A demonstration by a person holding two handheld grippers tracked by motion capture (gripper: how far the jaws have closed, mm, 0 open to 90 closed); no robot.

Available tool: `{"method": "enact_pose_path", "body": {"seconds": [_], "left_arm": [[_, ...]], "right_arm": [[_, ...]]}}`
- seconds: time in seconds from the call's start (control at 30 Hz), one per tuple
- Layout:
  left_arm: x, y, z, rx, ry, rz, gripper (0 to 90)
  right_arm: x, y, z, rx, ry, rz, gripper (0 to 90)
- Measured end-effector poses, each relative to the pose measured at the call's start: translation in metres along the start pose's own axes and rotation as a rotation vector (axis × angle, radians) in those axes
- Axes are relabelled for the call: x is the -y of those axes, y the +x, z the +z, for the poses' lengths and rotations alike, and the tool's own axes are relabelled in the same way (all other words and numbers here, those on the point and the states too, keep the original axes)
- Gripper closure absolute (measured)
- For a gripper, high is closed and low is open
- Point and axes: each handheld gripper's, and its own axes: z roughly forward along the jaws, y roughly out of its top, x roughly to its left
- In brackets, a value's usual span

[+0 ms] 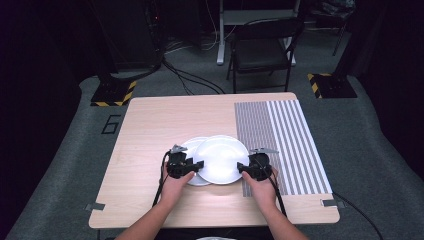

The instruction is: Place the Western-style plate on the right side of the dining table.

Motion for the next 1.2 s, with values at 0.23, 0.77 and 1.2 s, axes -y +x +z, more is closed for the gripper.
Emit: {"method": "enact_pose_path", "body": {"seconds": [0.23, 0.77, 1.2], "left_arm": [[-0.002, -0.001, -0.001, -0.016, -0.006, -0.008, 51.2], [-0.014, -0.003, -0.009, -0.038, -0.036, 0.002, 51.4], [-0.022, -0.004, -0.012, -0.054, -0.034, 0.017, 51.4]], "right_arm": [[0.001, 0.001, -0.003, 0.002, -0.005, 0.002, 50.5], [-0.006, 0.006, -0.010, -0.024, -0.040, -0.001, 50.7], [-0.011, 0.008, -0.014, -0.025, -0.053, -0.008, 50.8]]}}
